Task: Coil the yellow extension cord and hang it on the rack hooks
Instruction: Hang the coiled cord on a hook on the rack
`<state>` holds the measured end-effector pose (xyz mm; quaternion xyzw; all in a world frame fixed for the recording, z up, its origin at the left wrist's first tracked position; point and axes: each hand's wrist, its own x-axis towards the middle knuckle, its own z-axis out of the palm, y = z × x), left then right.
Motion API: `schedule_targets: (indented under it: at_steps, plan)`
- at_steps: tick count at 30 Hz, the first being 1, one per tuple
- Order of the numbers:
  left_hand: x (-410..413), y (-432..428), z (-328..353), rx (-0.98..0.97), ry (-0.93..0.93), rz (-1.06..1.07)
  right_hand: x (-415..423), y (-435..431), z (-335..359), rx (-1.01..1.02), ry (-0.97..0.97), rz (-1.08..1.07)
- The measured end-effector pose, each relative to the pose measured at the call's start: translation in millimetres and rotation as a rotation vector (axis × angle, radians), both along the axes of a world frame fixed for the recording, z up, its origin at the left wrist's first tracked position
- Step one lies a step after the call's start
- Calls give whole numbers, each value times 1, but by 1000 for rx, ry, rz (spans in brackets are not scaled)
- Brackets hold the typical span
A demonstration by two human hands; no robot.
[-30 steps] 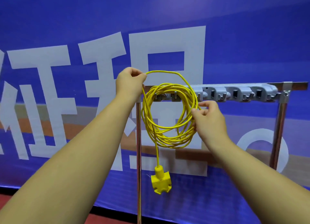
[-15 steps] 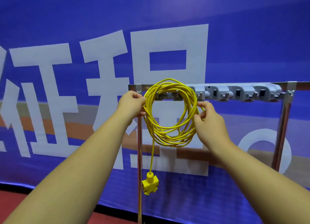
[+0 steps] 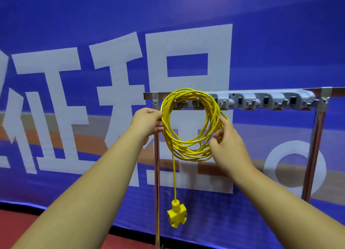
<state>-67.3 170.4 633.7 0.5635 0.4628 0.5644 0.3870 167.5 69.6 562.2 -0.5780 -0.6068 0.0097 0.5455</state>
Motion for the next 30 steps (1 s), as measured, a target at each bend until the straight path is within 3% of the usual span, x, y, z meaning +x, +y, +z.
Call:
schedule_targets:
  at_steps: [14, 23, 30]
  plan:
    - [3, -5, -6, 34, 7, 34, -25, -7, -23, 24, 125, 20]
    - [-3, -22, -28, 40, 34, 36, -58, -3, -104, -435, 78, 100]
    - [-15, -31, -141, -217, 213, 13, -49, 4, -165, -665, 50, 114]
